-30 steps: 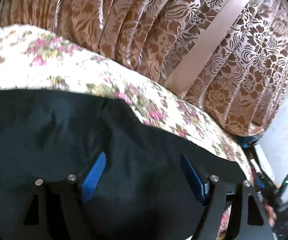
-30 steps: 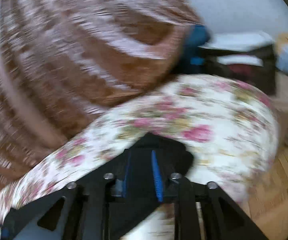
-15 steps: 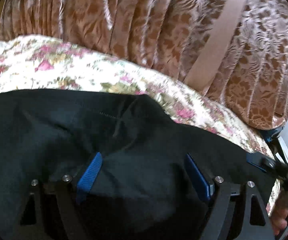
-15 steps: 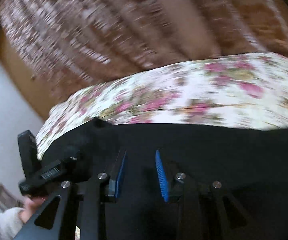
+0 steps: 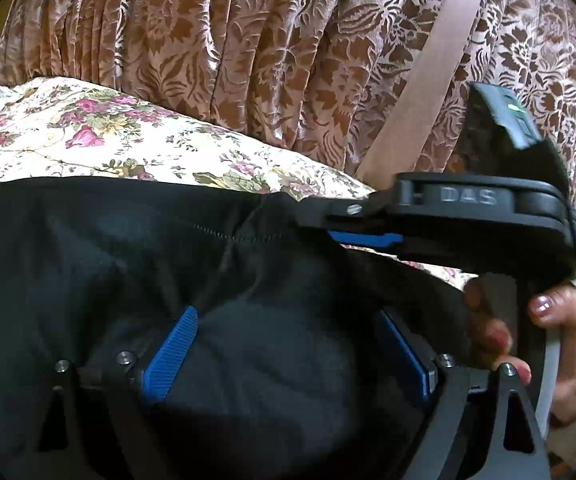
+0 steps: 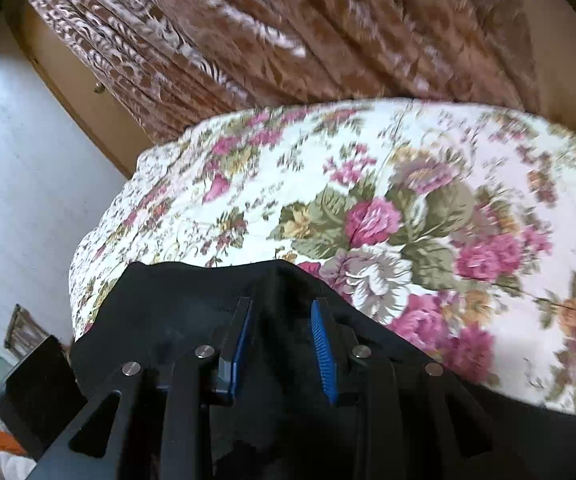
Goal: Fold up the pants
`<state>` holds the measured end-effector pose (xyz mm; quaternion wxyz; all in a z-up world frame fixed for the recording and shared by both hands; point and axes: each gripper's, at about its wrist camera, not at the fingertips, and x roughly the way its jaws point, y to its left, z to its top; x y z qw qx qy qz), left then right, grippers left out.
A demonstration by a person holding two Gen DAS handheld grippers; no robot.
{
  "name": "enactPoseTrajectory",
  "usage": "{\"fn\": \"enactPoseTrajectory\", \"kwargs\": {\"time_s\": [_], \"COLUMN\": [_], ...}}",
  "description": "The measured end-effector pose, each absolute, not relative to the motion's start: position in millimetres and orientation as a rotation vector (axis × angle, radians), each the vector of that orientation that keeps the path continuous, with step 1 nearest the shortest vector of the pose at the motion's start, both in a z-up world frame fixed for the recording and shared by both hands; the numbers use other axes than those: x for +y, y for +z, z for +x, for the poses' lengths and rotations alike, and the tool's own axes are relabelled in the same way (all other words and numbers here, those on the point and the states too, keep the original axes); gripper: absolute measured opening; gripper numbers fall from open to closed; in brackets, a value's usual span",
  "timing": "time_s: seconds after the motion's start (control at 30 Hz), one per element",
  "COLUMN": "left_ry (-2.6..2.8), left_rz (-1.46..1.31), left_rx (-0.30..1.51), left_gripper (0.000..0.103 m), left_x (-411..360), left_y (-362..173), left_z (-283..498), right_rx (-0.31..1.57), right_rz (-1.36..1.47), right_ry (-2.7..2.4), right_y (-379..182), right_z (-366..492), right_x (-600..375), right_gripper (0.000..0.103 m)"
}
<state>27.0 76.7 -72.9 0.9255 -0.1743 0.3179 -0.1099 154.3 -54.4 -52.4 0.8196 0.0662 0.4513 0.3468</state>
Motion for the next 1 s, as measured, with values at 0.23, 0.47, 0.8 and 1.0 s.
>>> {"fn": "enactPoseTrajectory", "kwargs": {"time_s": [0.23, 0.47, 0.8, 1.0], "left_ry": [-0.187, -0.181, -0.179, -0.174], "left_rz": [-0.301, -0.292, -0.286, -0.276], "left_rx": [0.677, 0.684, 0.695, 0.719], "left_gripper": [0.09, 0.09, 0.09, 0.09], "left_x": [69.5, 69.1, 68.5, 68.0], "left_y": [-75.8, -77.1, -79.0, -76.7], "left_z": [31.1, 32.0, 34.1, 36.4], "right_rx": [1.065, 1.046, 1.019, 0.983], "right_rz": [0.19, 0.034, 0.091, 0.089], "right_ry": [0.829, 0.813, 0.758, 0.765], "right_y": [-71.5, -72.2, -94.0, -92.6], "right_z": [177.9, 184.0, 200.3, 196.4], "right_x": [-50.3, -26.5, -27.9, -27.8], "right_gripper": [0.028, 0.012, 0.007, 0.009]}}
